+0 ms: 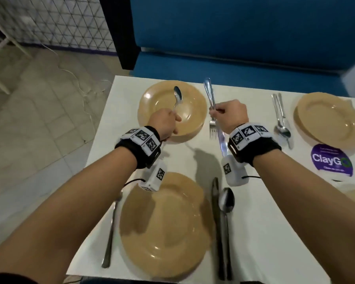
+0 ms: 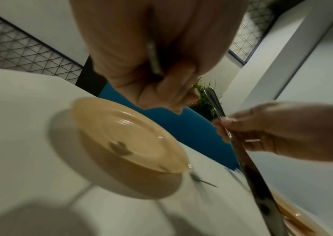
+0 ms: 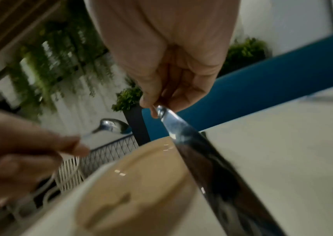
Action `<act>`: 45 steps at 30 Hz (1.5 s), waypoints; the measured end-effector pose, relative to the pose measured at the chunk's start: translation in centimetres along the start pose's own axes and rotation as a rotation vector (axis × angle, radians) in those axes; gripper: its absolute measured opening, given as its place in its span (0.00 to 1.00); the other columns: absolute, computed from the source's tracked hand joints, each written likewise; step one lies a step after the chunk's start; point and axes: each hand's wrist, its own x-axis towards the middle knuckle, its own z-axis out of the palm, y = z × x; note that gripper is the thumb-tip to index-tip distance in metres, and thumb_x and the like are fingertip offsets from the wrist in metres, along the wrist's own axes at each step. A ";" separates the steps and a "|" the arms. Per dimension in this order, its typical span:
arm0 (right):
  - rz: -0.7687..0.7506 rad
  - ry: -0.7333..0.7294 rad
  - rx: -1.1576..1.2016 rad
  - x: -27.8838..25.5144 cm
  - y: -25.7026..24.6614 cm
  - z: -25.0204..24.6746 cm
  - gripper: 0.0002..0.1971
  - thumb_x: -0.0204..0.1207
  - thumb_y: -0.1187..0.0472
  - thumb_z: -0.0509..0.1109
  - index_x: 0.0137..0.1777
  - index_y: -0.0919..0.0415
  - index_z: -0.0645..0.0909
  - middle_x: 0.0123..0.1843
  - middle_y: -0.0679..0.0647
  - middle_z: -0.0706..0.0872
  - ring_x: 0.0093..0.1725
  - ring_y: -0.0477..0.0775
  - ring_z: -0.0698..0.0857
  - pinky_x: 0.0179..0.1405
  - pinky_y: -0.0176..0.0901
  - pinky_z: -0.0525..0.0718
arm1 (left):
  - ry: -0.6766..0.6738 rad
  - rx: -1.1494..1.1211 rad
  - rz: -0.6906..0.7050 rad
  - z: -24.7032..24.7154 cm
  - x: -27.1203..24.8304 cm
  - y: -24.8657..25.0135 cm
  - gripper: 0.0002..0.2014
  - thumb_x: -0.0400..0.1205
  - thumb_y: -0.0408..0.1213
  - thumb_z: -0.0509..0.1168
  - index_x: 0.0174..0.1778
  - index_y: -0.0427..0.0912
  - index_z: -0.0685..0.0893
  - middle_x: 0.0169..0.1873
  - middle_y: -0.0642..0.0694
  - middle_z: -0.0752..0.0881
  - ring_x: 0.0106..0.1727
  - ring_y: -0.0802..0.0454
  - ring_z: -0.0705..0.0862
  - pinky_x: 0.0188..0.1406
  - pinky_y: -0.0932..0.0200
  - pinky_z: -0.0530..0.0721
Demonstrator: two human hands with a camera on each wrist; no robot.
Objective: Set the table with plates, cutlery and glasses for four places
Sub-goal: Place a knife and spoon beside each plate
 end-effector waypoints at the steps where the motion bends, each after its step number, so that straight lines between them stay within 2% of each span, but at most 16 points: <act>1: 0.015 -0.011 0.076 0.5 -2.0 1.2 0.10 0.77 0.58 0.70 0.52 0.60 0.89 0.46 0.59 0.90 0.45 0.55 0.85 0.48 0.42 0.81 | 0.026 0.020 0.021 -1.4 0.4 -0.9 0.17 0.87 0.38 0.48 0.50 0.41 0.83 0.46 0.33 0.88 0.42 0.32 0.85 0.35 0.49 0.85; 3: 0.070 -0.061 0.197 1.4 -6.0 3.8 0.09 0.76 0.58 0.72 0.52 0.59 0.89 0.45 0.56 0.89 0.45 0.52 0.85 0.51 0.42 0.83 | 0.103 -0.001 0.007 -4.3 1.3 -2.5 0.17 0.86 0.37 0.49 0.45 0.45 0.84 0.59 0.32 0.85 0.61 0.29 0.81 0.58 0.41 0.81; 7: 0.131 -0.204 0.260 3.2 -12.1 9.9 0.04 0.73 0.63 0.73 0.46 0.59 0.88 0.42 0.54 0.89 0.47 0.55 0.89 0.45 0.42 0.87 | 0.218 -0.061 -0.022 -9.3 3.3 -5.7 0.18 0.84 0.35 0.48 0.41 0.47 0.83 0.61 0.29 0.83 0.64 0.28 0.79 0.64 0.37 0.77; 10: 0.121 -0.291 0.204 3.9 -15.4 13.8 0.13 0.73 0.63 0.73 0.58 0.60 0.85 0.51 0.55 0.88 0.52 0.55 0.87 0.53 0.41 0.83 | 0.262 -0.091 -0.026 -12.0 4.8 -8.3 0.17 0.83 0.35 0.49 0.42 0.48 0.84 0.59 0.25 0.82 0.60 0.26 0.79 0.59 0.33 0.79; 12: 0.093 -0.311 0.105 4.4 -17.0 16.1 0.16 0.74 0.64 0.73 0.62 0.63 0.83 0.58 0.57 0.86 0.57 0.57 0.86 0.56 0.42 0.83 | 0.265 -0.130 -0.020 -13.3 5.9 -10.0 0.16 0.85 0.38 0.49 0.47 0.47 0.84 0.46 0.22 0.81 0.41 0.29 0.80 0.39 0.41 0.81; 14: 0.082 -0.319 0.017 4.8 -18.0 17.9 0.15 0.74 0.65 0.72 0.61 0.64 0.83 0.59 0.58 0.87 0.57 0.59 0.86 0.57 0.44 0.85 | 0.239 -0.137 -0.028 -14.3 6.7 -11.4 0.16 0.86 0.40 0.49 0.54 0.45 0.84 0.28 0.40 0.75 0.25 0.48 0.70 0.24 0.56 0.67; 16: 0.072 -0.338 -0.054 5.0 -18.5 19.3 0.14 0.74 0.67 0.69 0.59 0.65 0.82 0.57 0.59 0.87 0.56 0.60 0.86 0.53 0.44 0.85 | 0.207 -0.133 -0.036 -14.9 7.2 -12.6 0.16 0.87 0.40 0.49 0.57 0.45 0.83 0.25 0.50 0.71 0.26 0.54 0.69 0.22 0.59 0.62; 19: 0.042 -0.324 -0.117 5.2 -18.9 19.8 0.15 0.75 0.68 0.67 0.62 0.65 0.81 0.60 0.59 0.85 0.60 0.59 0.84 0.54 0.41 0.81 | 0.166 -0.109 -0.011 -15.3 7.6 -13.5 0.15 0.87 0.40 0.50 0.58 0.48 0.82 0.33 0.51 0.78 0.39 0.51 0.79 0.27 0.58 0.67; 25: 0.032 -0.239 -0.173 4.4 -18.0 20.2 0.16 0.75 0.61 0.71 0.61 0.65 0.79 0.59 0.61 0.85 0.58 0.61 0.84 0.53 0.44 0.80 | 0.139 -0.046 0.019 -15.7 8.2 -13.9 0.13 0.87 0.40 0.54 0.58 0.49 0.83 0.27 0.52 0.79 0.30 0.57 0.75 0.30 0.62 0.72; 28: -0.123 -0.111 -0.104 3.9 -18.1 19.9 0.13 0.76 0.63 0.70 0.59 0.65 0.79 0.58 0.61 0.83 0.58 0.61 0.82 0.55 0.46 0.76 | 0.150 0.048 0.041 -16.0 8.4 -13.8 0.11 0.86 0.43 0.56 0.53 0.51 0.84 0.29 0.55 0.85 0.27 0.64 0.79 0.28 0.69 0.73; 31: -0.505 0.008 -0.104 4.1 -19.7 19.0 0.12 0.72 0.72 0.71 0.55 0.70 0.84 0.55 0.66 0.82 0.57 0.67 0.80 0.52 0.54 0.80 | 0.152 0.118 0.066 -16.2 8.4 -13.3 0.08 0.86 0.42 0.58 0.49 0.50 0.83 0.33 0.55 0.87 0.33 0.62 0.80 0.29 0.67 0.72; 34: -0.666 -0.169 -0.565 4.6 -21.0 17.6 0.14 0.81 0.68 0.60 0.61 0.67 0.83 0.60 0.63 0.79 0.66 0.64 0.72 0.61 0.52 0.74 | 0.113 0.222 0.173 -16.4 8.4 -12.9 0.09 0.86 0.43 0.59 0.46 0.47 0.84 0.37 0.54 0.89 0.40 0.57 0.83 0.37 0.61 0.78; 37: -0.703 -0.227 -0.715 5.0 -21.8 16.1 0.14 0.83 0.68 0.55 0.59 0.67 0.82 0.58 0.60 0.83 0.67 0.62 0.71 0.61 0.49 0.73 | 0.106 0.265 0.228 -16.5 8.5 -12.9 0.10 0.83 0.48 0.63 0.42 0.49 0.85 0.38 0.54 0.90 0.36 0.57 0.82 0.43 0.58 0.81; 39: -0.672 -0.248 -0.718 5.3 -21.8 15.5 0.14 0.82 0.70 0.56 0.59 0.67 0.81 0.59 0.60 0.84 0.67 0.61 0.72 0.59 0.47 0.74 | 0.205 0.158 0.226 -16.7 8.6 -13.0 0.09 0.78 0.49 0.70 0.43 0.48 0.87 0.34 0.53 0.89 0.33 0.57 0.81 0.40 0.59 0.82; 42: -0.433 -0.198 -0.561 6.6 -21.1 14.7 0.12 0.82 0.64 0.62 0.60 0.61 0.84 0.60 0.60 0.83 0.59 0.59 0.78 0.54 0.46 0.76 | 0.335 -0.395 0.175 -17.7 8.8 -12.9 0.13 0.72 0.40 0.77 0.50 0.44 0.85 0.33 0.49 0.87 0.31 0.56 0.84 0.34 0.62 0.85; 45: -0.222 -0.171 -0.250 6.8 -20.9 14.7 0.10 0.79 0.55 0.67 0.55 0.54 0.89 0.46 0.54 0.87 0.48 0.54 0.80 0.45 0.37 0.74 | 0.270 -0.655 0.190 -17.7 8.8 -11.9 0.10 0.78 0.35 0.71 0.55 0.42 0.83 0.37 0.47 0.85 0.36 0.57 0.85 0.36 0.66 0.86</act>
